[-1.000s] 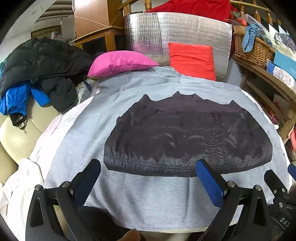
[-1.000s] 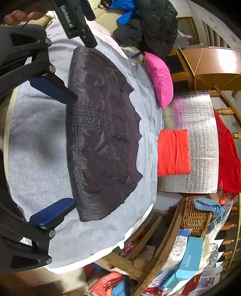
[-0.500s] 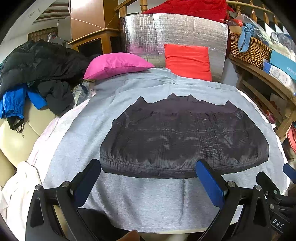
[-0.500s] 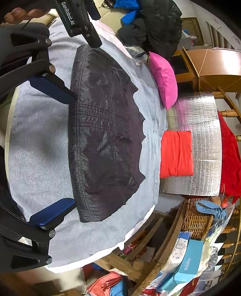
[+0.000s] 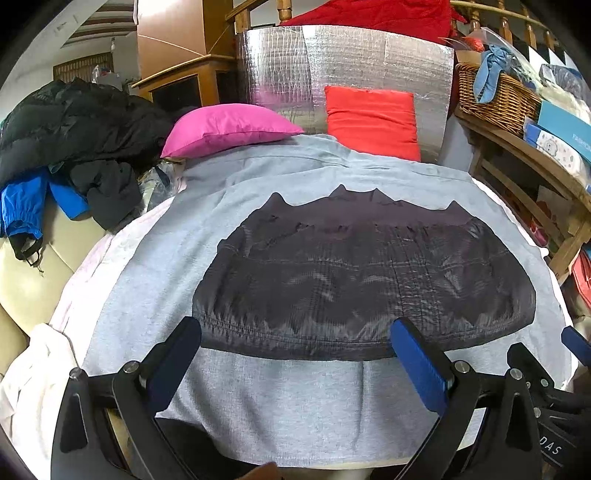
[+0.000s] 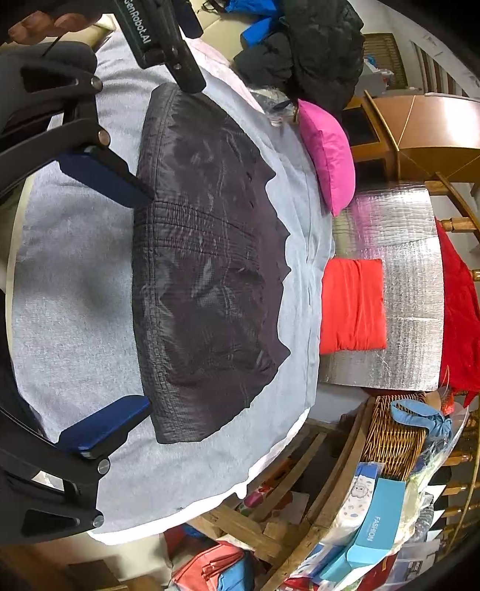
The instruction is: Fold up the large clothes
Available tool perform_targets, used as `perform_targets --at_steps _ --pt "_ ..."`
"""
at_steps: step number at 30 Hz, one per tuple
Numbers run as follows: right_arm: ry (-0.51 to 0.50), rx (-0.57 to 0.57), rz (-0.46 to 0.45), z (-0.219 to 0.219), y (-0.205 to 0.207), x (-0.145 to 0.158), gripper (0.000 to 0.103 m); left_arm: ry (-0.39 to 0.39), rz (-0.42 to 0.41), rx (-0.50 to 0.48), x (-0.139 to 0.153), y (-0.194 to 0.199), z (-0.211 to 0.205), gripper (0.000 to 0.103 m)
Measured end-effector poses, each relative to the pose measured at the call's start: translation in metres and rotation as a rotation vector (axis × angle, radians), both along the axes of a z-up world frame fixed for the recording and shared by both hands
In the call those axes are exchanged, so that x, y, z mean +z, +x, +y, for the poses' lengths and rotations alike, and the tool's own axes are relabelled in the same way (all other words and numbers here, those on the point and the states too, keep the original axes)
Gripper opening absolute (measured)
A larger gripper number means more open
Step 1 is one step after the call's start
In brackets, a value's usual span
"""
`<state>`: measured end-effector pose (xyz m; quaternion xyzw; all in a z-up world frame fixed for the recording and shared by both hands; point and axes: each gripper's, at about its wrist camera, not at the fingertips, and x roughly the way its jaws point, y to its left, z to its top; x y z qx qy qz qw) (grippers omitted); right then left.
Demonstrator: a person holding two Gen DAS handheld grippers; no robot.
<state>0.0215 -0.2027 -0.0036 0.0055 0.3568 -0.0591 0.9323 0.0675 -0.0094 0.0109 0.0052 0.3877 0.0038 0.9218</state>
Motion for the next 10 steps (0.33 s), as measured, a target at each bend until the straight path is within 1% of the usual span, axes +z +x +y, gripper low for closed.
perform_targets --at_steps 5,10 --pt "-0.004 -0.001 -0.005 0.0005 0.0016 0.0007 0.103 -0.01 0.009 -0.01 -0.0017 0.0034 -0.0019 0.102" --pt "-0.004 0.001 -0.008 -0.0001 0.0054 0.0017 0.103 -0.004 -0.019 -0.018 -0.0002 0.003 -0.0032 0.102"
